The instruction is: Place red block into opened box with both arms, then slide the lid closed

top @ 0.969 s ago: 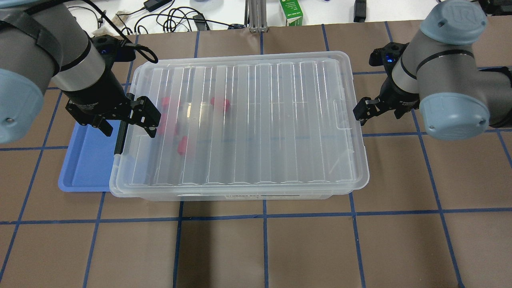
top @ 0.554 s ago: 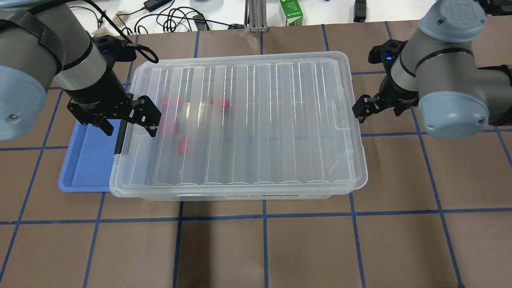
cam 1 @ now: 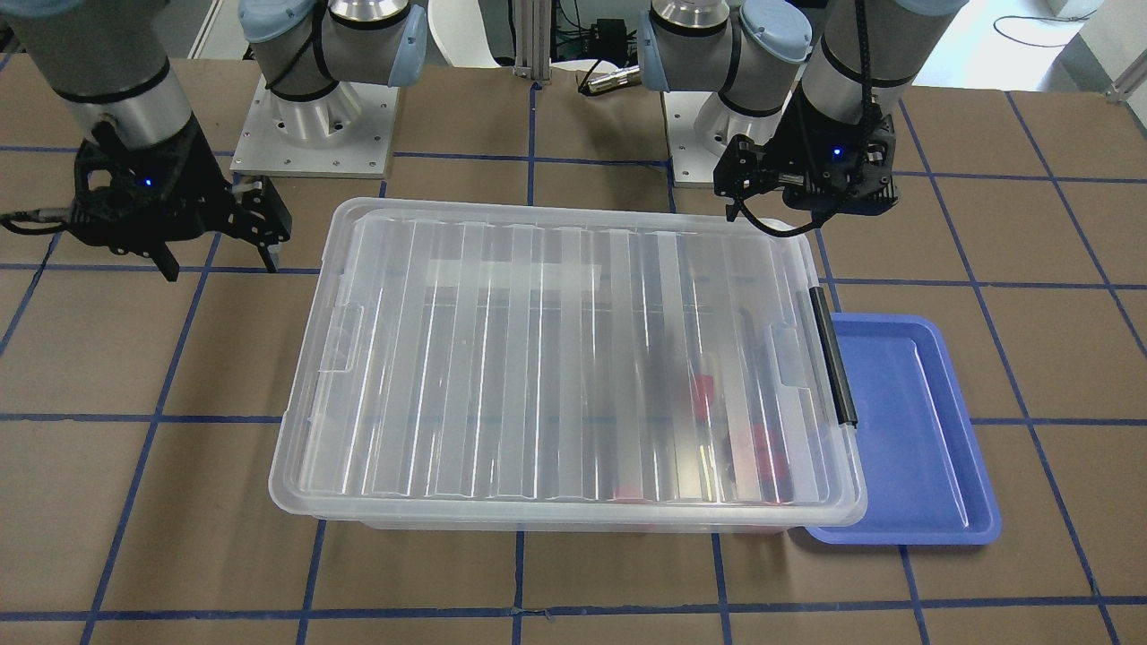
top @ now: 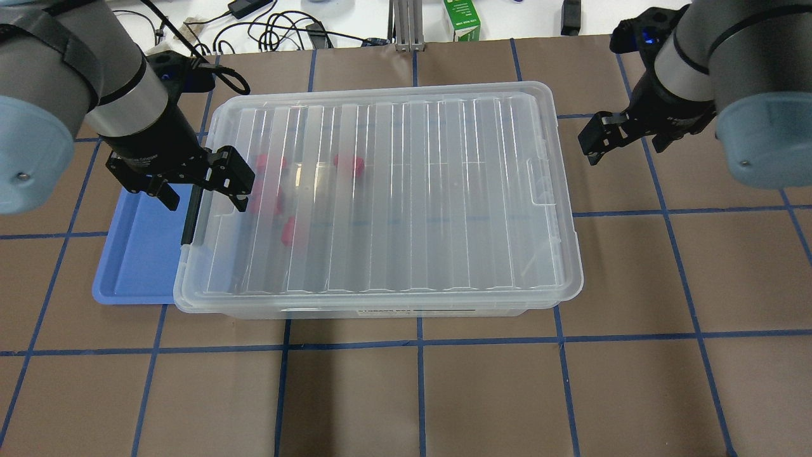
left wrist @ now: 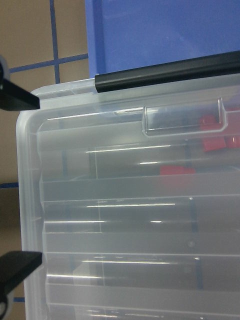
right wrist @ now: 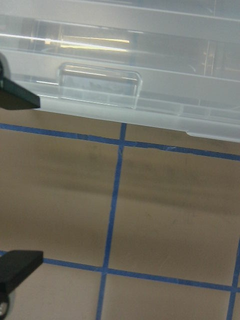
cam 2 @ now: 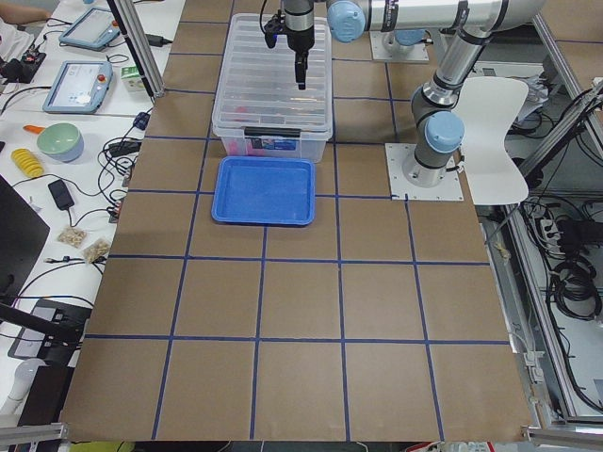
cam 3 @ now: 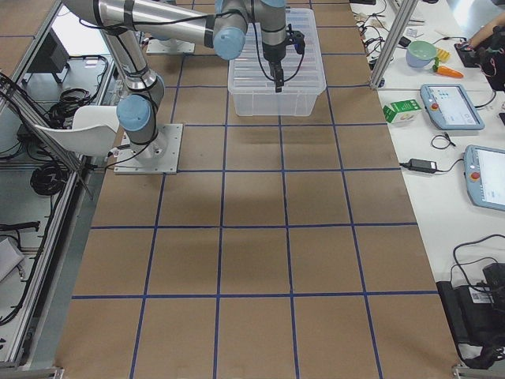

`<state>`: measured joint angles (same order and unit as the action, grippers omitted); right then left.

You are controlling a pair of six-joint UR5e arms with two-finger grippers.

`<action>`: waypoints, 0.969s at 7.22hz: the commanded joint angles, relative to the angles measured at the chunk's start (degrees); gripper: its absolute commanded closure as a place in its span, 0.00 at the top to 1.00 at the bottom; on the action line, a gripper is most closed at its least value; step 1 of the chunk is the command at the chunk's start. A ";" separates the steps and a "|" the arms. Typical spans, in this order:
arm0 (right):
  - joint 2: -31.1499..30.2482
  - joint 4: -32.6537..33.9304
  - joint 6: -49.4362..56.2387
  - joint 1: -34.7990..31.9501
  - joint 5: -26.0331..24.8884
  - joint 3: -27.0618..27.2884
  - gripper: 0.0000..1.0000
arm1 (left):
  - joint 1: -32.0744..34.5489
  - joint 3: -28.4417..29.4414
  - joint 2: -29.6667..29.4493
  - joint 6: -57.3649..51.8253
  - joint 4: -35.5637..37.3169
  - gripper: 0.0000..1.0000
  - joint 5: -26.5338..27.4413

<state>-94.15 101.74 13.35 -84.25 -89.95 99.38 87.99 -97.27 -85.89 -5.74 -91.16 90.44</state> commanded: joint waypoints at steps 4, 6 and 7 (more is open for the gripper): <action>-2.01 -17.45 -10.98 -4.35 -0.40 -9.66 1.00 | -0.10 0.15 -0.16 -0.06 0.19 1.00 -0.09; -2.00 -17.27 -12.11 -4.43 -1.63 -9.29 1.00 | -0.36 0.07 -0.25 -0.68 0.19 1.00 -0.09; -1.91 -17.10 -12.29 -4.43 -1.11 -9.38 1.00 | -0.36 -0.20 -0.25 -1.03 0.28 1.00 -0.18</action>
<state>-96.18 84.53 1.48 -88.64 -91.37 90.00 87.68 -97.25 -86.12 -6.37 -90.97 90.35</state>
